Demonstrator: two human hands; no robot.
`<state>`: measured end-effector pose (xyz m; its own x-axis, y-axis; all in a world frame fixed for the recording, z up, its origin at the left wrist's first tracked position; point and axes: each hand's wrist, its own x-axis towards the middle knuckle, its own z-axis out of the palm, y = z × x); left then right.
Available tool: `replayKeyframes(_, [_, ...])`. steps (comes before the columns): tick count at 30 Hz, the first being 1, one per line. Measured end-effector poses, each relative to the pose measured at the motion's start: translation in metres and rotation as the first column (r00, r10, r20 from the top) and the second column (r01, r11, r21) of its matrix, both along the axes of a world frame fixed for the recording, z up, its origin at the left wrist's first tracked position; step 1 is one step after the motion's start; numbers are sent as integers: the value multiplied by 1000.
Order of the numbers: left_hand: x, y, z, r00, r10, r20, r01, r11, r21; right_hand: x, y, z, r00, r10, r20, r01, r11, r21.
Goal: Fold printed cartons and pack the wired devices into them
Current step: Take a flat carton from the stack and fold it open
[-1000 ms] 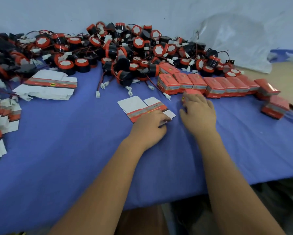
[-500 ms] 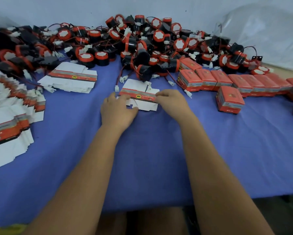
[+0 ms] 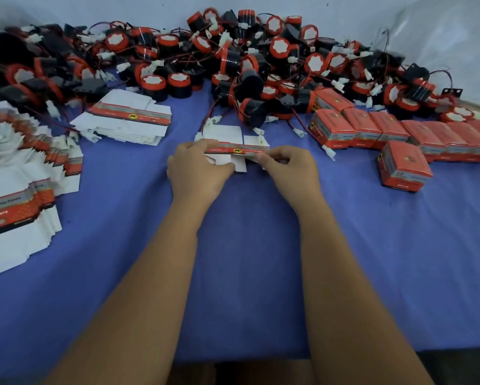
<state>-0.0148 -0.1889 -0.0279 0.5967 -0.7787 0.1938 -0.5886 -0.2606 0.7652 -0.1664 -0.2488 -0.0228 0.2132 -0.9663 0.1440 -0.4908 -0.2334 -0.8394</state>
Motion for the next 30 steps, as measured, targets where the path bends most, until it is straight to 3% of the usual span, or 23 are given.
replayKeyframes(4, [-5, 1, 4, 992, -8, -123, 2, 999, -49, 9, 0, -2, 994, -104, 28, 107, 989, -100])
replayKeyframes(6, [-8, 3, 7, 973, -9, -232, -11, 996, -85, 13, 3, 0, 984, -131, 122, 150, 976, -160])
replayKeyframes(11, [-14, 4, 8, 956, -145, -254, 110, 983, -147, 23, 18, 8, 939, -32, 341, 116, 967, -228])
replayKeyframes(13, [-11, 2, 4, 950, -188, -249, 136, 968, -210, 28, 23, 9, 943, 48, 330, 38, 968, -248])
replayKeyframes(17, [-3, 3, 4, 890, -156, -427, -37, 911, -411, 36, 31, 7, 956, 203, 212, -142, 952, -271])
replayKeyframes(21, [1, 3, 8, 866, -111, -487, -145, 878, -457, 32, 30, 10, 940, 337, 55, -307, 905, -294])
replayKeyframes(24, [11, 3, 9, 824, -101, -557, -209, 860, -466, 25, 26, 11, 899, 436, 38, -416, 878, -236])
replayKeyframes(27, [18, 9, 13, 722, -189, -666, -192, 870, -455, 23, 22, 9, 920, 390, 40, -370, 896, -244])
replayKeyframes(30, [16, 13, 20, 599, -308, -739, -165, 856, -491, 21, 21, 10, 923, 317, 219, -271, 938, -217])
